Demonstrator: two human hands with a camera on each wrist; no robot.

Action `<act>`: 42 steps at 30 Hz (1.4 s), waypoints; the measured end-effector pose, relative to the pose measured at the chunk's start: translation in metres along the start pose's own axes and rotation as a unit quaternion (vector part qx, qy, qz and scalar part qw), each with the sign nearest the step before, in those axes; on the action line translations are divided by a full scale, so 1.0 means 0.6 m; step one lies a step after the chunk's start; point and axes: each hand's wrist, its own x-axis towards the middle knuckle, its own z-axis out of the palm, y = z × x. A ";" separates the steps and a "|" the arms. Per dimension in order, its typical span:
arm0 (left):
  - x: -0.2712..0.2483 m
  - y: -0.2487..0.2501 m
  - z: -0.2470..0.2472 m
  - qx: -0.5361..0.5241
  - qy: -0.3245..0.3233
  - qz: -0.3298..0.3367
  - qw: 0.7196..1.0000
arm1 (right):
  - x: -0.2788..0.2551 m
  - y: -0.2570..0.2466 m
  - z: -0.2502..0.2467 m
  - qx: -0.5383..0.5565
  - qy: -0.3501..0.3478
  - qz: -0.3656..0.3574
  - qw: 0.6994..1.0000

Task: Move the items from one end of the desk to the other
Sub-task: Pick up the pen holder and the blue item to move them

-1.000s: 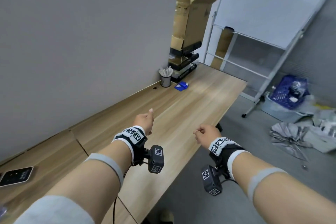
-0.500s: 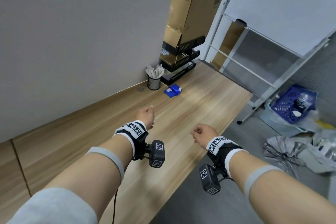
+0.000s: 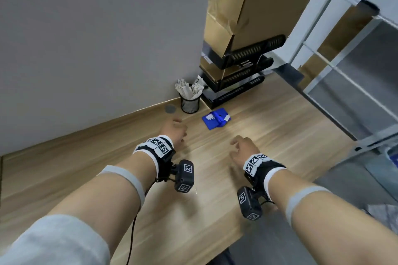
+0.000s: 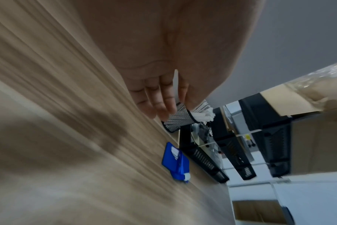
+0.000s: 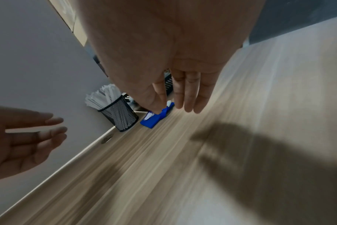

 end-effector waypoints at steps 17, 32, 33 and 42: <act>0.230 0.073 0.109 0.103 0.161 0.053 0.980 | 0.304 -0.021 -0.012 -0.210 -0.088 -0.187 0.956; 0.092 -0.008 -0.031 0.016 0.223 0.058 0.973 | 0.196 -0.088 0.026 -0.022 -0.093 -0.148 0.984; 0.069 -0.022 -0.056 0.008 0.232 0.056 0.971 | 0.176 -0.103 0.035 0.004 -0.106 -0.141 0.984; -0.221 -0.210 -0.360 -0.036 0.309 0.040 0.950 | -0.095 -0.314 0.202 0.086 -0.212 -0.195 0.954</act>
